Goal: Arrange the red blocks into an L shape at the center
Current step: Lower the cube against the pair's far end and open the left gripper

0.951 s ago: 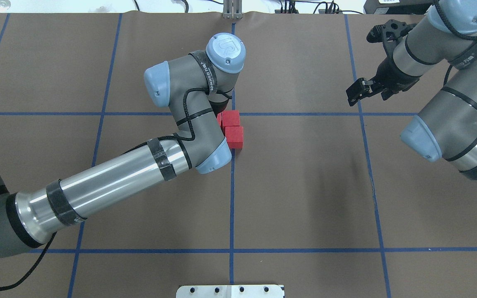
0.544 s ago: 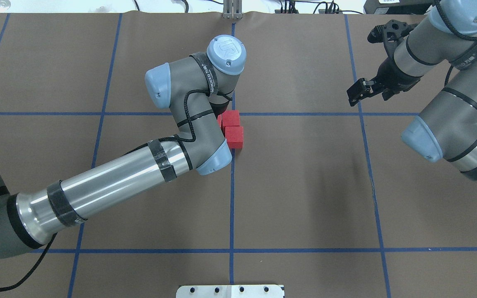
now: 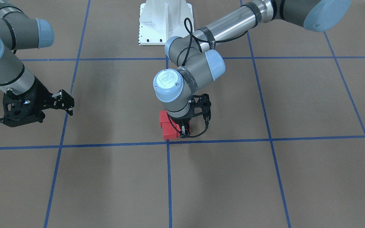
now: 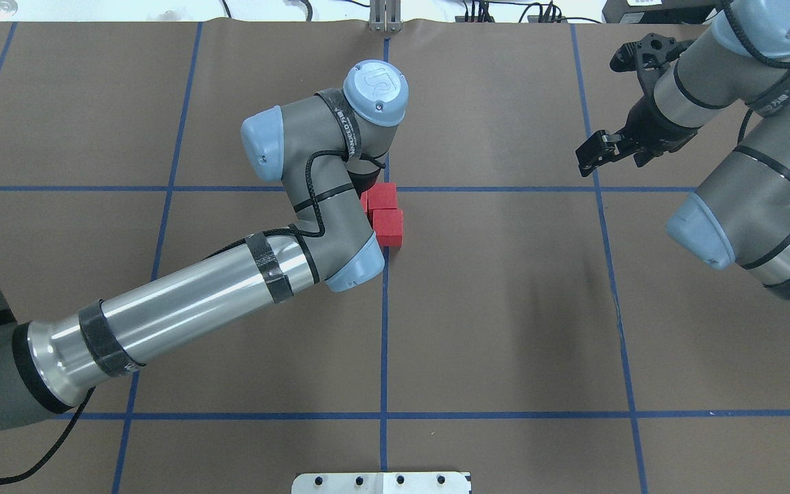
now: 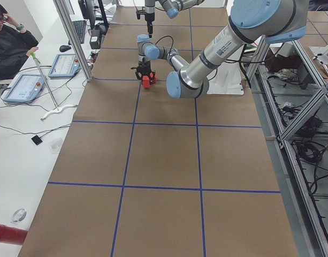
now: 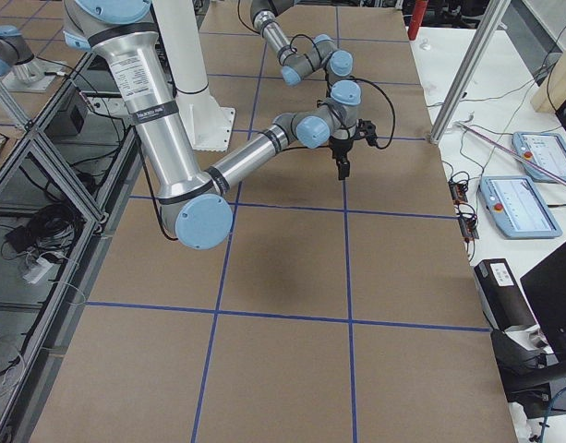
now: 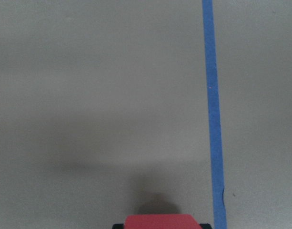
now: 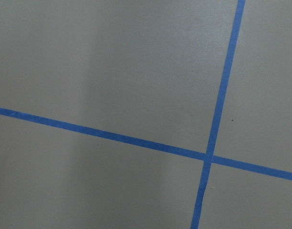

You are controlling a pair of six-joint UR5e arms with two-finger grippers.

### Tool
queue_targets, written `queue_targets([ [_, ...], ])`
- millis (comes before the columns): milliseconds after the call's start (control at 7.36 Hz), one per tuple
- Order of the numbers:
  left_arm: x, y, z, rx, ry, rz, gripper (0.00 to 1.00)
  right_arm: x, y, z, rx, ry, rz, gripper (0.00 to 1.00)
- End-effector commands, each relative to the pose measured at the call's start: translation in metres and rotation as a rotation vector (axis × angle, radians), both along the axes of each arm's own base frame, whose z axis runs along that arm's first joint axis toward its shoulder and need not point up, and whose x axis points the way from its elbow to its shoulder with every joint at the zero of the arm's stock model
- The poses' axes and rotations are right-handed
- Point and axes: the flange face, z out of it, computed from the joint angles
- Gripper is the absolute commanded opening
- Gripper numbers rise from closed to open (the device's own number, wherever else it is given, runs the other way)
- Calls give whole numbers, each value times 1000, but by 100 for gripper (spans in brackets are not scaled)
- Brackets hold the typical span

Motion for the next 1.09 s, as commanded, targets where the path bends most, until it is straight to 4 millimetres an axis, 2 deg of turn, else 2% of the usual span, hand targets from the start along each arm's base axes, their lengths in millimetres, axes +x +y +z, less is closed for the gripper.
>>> queue_targets([
  [0, 0, 0, 0, 1, 1, 1, 0, 1, 1, -1, 3, -1, 1, 99],
  [951, 2, 2, -3, 13, 17, 4, 0, 0, 0, -5, 7, -5, 2, 99],
])
